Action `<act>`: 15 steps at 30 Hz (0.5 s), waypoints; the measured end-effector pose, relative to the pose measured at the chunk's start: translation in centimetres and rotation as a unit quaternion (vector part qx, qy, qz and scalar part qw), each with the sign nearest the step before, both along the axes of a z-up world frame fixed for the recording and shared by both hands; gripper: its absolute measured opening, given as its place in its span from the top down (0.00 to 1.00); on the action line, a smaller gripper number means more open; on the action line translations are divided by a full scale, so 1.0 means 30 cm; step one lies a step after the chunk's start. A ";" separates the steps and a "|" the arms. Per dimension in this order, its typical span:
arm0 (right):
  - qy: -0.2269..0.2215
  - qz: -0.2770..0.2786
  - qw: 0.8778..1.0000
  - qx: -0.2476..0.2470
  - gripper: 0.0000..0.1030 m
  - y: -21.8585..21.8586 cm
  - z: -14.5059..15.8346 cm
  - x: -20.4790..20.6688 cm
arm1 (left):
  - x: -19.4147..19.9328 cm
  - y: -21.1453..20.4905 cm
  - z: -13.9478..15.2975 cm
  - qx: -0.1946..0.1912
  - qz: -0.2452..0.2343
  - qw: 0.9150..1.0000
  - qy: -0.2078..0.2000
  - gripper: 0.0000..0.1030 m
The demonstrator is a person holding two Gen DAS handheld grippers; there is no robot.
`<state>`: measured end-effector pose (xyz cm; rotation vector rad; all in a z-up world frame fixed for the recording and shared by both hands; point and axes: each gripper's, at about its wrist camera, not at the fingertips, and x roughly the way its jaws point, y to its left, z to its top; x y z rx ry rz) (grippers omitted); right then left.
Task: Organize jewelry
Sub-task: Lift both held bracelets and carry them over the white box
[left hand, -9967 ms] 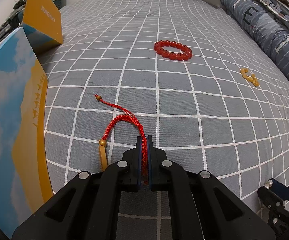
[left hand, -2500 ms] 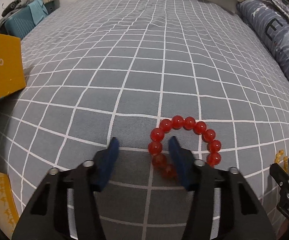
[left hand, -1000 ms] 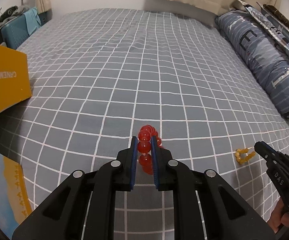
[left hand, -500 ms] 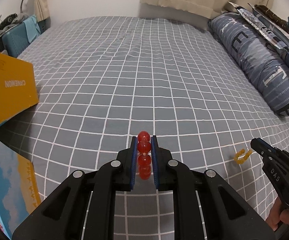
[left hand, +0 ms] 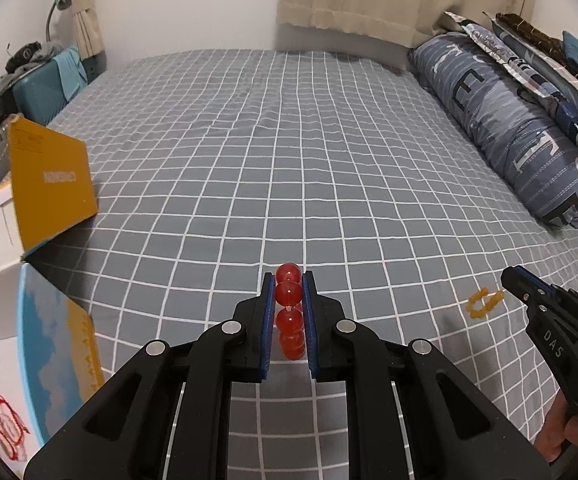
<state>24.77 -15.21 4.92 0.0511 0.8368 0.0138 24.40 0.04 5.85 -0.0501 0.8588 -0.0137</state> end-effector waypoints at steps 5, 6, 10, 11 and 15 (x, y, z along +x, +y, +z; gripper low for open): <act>-0.010 -0.002 1.000 -0.002 0.91 0.002 0.045 -0.042 | -0.048 0.002 0.041 0.004 -0.001 1.000 -0.007 0.88; -0.012 -0.002 1.000 -0.001 0.91 0.001 0.054 -0.054 | -0.058 0.005 0.048 0.005 -0.001 1.000 -0.009 0.88; -0.015 -0.002 1.000 -0.003 0.91 0.007 0.079 -0.091 | -0.101 0.022 0.078 0.007 0.001 1.000 -0.014 0.88; -0.016 -0.001 1.000 -0.003 0.91 0.010 0.087 -0.103 | -0.117 0.027 0.086 0.008 0.001 1.000 -0.016 0.88; -0.018 0.002 1.000 -0.004 0.91 0.027 0.112 -0.141 | -0.168 0.057 0.101 0.012 0.006 1.000 -0.017 0.88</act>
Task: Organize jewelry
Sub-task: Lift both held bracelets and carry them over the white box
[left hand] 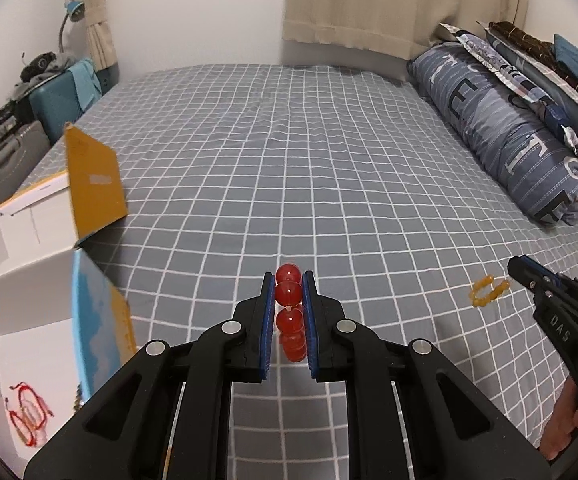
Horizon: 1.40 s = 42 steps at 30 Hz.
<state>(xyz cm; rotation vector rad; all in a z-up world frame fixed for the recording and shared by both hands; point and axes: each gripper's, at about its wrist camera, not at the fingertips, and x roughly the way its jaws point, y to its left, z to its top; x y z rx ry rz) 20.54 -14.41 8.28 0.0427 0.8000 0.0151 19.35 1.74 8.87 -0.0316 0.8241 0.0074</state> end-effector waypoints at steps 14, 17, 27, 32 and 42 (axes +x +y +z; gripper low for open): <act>-0.023 0.034 0.999 -0.002 0.91 0.182 0.110 -0.108 | -0.203 0.177 0.116 0.004 0.034 0.999 -0.014 0.88; -0.031 0.046 0.998 0.000 0.91 0.237 0.136 -0.127 | -0.251 0.235 0.152 0.001 0.046 0.999 -0.023 0.88; -0.058 0.122 0.991 0.002 0.91 0.586 0.204 -0.197 | -0.411 0.472 0.207 0.003 0.094 0.995 -0.042 0.88; -0.062 0.164 0.985 0.007 0.91 0.771 0.200 -0.230 | -0.474 0.596 0.188 0.009 0.125 0.991 -0.039 0.88; -0.056 0.231 0.971 0.019 0.91 1.086 0.157 -0.268 | -0.581 0.860 0.123 0.007 0.188 0.982 -0.024 0.88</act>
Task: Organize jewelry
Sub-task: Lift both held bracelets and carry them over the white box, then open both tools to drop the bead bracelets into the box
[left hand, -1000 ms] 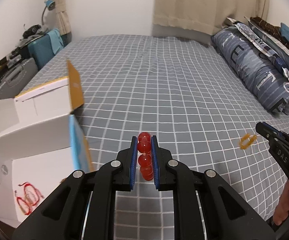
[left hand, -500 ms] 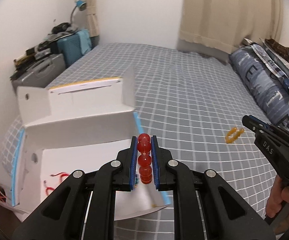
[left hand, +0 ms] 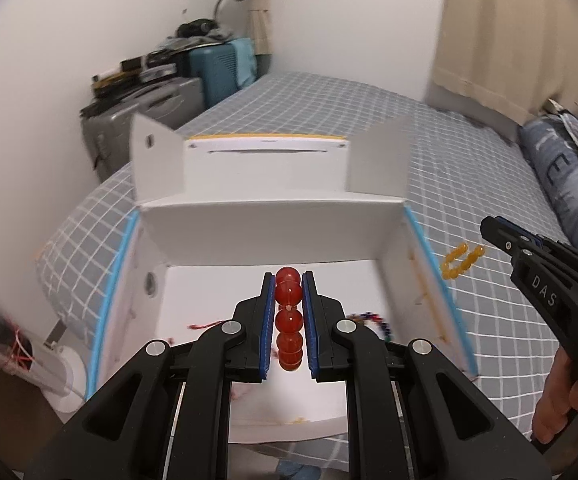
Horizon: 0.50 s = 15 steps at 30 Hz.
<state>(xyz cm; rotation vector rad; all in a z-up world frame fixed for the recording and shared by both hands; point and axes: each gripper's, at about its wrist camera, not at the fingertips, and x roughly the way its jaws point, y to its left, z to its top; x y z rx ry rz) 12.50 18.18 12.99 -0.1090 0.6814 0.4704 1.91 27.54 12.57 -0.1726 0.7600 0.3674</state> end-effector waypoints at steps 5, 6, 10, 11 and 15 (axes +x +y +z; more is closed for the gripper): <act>0.002 0.022 1.000 -0.016 0.91 0.099 -0.050 -0.010 | -0.005 0.088 -0.046 -0.008 0.019 1.000 0.010 0.88; 0.003 0.027 0.999 -0.021 0.91 0.116 -0.068 -0.011 | -0.001 0.110 -0.065 -0.013 0.022 1.000 0.015 0.88; 0.017 0.034 0.999 -0.033 0.91 0.169 -0.131 0.000 | 0.018 0.164 -0.137 -0.029 0.025 0.999 0.030 0.88; 0.020 0.035 0.998 -0.038 0.91 0.180 -0.147 0.005 | 0.025 0.179 -0.163 -0.036 0.025 0.998 0.039 0.88; 0.039 0.038 0.997 -0.051 0.91 0.214 -0.213 0.024 | 0.040 0.215 -0.217 -0.041 0.033 0.997 0.056 0.88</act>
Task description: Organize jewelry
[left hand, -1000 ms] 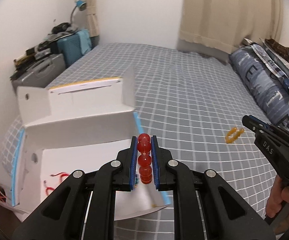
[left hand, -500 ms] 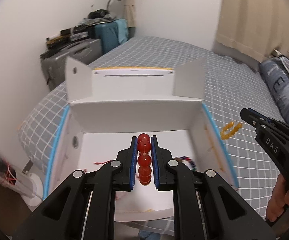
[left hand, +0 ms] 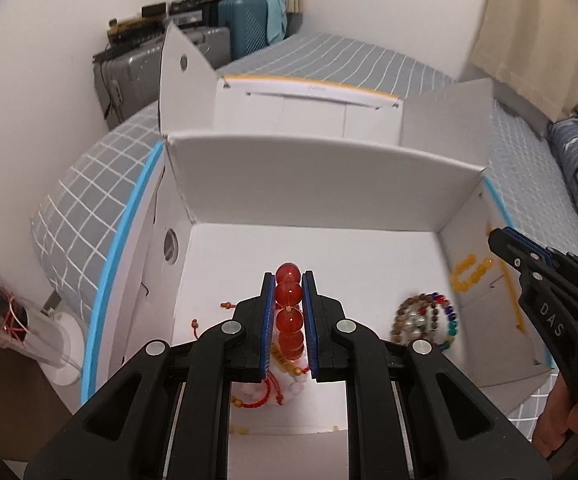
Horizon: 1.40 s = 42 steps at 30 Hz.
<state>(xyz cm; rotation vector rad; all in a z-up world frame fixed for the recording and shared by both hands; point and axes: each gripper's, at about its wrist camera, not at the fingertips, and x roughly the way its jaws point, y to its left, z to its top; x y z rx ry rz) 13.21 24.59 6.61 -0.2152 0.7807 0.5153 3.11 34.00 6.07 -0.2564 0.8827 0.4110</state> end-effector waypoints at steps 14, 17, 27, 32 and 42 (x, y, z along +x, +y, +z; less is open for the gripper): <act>0.014 0.000 1.000 -0.008 0.57 0.028 -0.052 -0.006 | 0.004 0.021 -0.036 0.022 0.019 0.999 0.016 0.82; 0.005 -0.002 1.000 0.008 0.42 0.008 -0.012 -0.026 | -0.036 0.014 0.015 0.027 0.026 0.999 -0.012 0.42; -0.054 -0.042 0.996 0.054 0.07 -0.129 0.126 -0.175 | -0.239 -0.061 0.170 0.065 0.034 0.993 -0.097 0.06; -0.072 -0.052 0.994 0.057 0.07 -0.195 0.144 -0.284 | -0.334 -0.116 0.177 0.072 0.030 0.991 -0.112 0.06; -0.068 -0.050 0.995 0.055 0.07 -0.287 0.054 -0.461 | -0.473 -0.191 0.099 0.078 0.018 0.991 -0.105 0.06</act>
